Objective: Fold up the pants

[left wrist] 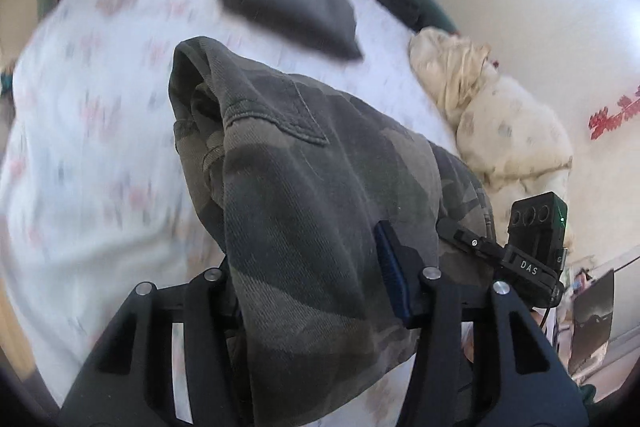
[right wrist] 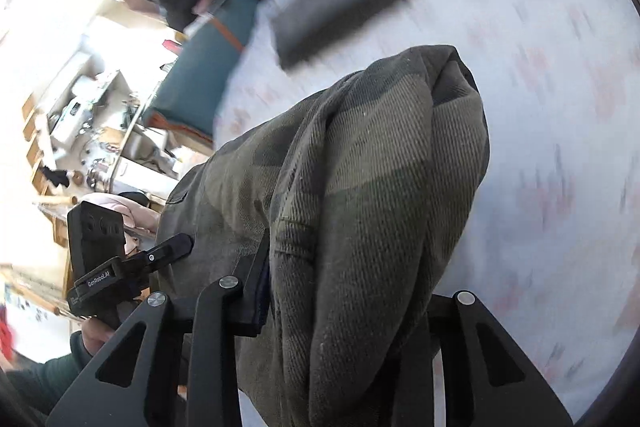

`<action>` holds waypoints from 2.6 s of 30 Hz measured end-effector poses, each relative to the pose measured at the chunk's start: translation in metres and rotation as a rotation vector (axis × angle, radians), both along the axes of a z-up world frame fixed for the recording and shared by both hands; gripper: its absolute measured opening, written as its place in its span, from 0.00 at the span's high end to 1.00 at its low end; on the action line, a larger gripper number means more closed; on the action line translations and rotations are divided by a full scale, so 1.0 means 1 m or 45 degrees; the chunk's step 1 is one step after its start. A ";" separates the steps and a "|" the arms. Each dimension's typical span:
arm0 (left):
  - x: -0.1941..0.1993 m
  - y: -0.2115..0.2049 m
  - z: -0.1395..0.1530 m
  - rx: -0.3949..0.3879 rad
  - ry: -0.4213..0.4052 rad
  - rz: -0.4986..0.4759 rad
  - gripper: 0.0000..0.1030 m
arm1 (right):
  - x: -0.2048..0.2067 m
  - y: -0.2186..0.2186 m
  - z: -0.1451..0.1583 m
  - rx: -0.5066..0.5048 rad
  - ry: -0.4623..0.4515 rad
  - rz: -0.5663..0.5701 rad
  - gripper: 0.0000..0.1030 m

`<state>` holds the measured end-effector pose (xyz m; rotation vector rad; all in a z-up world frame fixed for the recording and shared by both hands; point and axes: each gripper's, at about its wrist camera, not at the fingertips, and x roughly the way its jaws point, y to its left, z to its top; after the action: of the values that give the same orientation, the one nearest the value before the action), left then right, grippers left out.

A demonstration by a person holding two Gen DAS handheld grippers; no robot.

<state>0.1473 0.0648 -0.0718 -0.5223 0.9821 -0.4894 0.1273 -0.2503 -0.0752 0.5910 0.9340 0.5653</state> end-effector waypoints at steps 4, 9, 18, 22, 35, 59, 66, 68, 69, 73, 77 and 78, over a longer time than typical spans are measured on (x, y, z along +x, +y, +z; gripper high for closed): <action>0.062 -0.002 0.031 0.030 -0.055 0.035 0.52 | 0.072 0.000 0.033 -0.035 -0.090 0.032 0.66; 0.187 0.000 0.053 0.058 -0.145 0.053 0.52 | 0.194 0.006 0.067 -0.158 -0.191 0.065 0.66; 0.370 0.016 0.025 0.047 -0.233 0.206 0.55 | 0.390 0.032 0.046 -0.410 -0.208 0.039 0.66; 0.402 0.005 -0.008 0.197 -0.268 0.110 0.47 | 0.427 0.036 0.010 -0.574 -0.156 0.006 0.45; 0.363 0.063 -0.005 0.537 -0.295 0.317 0.15 | 0.392 -0.021 0.031 -0.700 -0.183 -0.229 0.14; -0.010 -0.009 0.118 0.625 -0.568 0.461 0.00 | 0.009 0.018 0.164 -0.647 -0.578 -0.311 0.00; -0.078 -0.013 0.115 0.593 -0.616 0.490 0.00 | -0.077 0.028 0.176 -0.717 -0.637 -0.355 0.00; -0.092 -0.012 0.112 0.608 -0.636 0.505 0.00 | -0.091 0.029 0.169 -0.724 -0.640 -0.361 0.00; -0.097 -0.013 0.109 0.624 -0.643 0.507 0.00 | -0.099 0.030 0.164 -0.726 -0.643 -0.368 0.00; -0.114 -0.019 0.087 0.705 -0.610 0.572 0.00 | -0.129 0.032 0.136 -0.672 -0.688 -0.404 0.00; -0.125 -0.036 0.066 0.783 -0.656 0.498 0.00 | -0.132 0.033 0.105 -0.630 -0.670 -0.392 0.00; -0.125 -0.038 0.064 0.770 -0.662 0.479 0.00 | -0.132 0.036 0.099 -0.647 -0.668 -0.378 0.00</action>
<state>0.0218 0.0269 -0.0075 -0.0155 0.4708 0.0304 -0.0045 -0.2147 0.0235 0.1009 0.4475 0.1803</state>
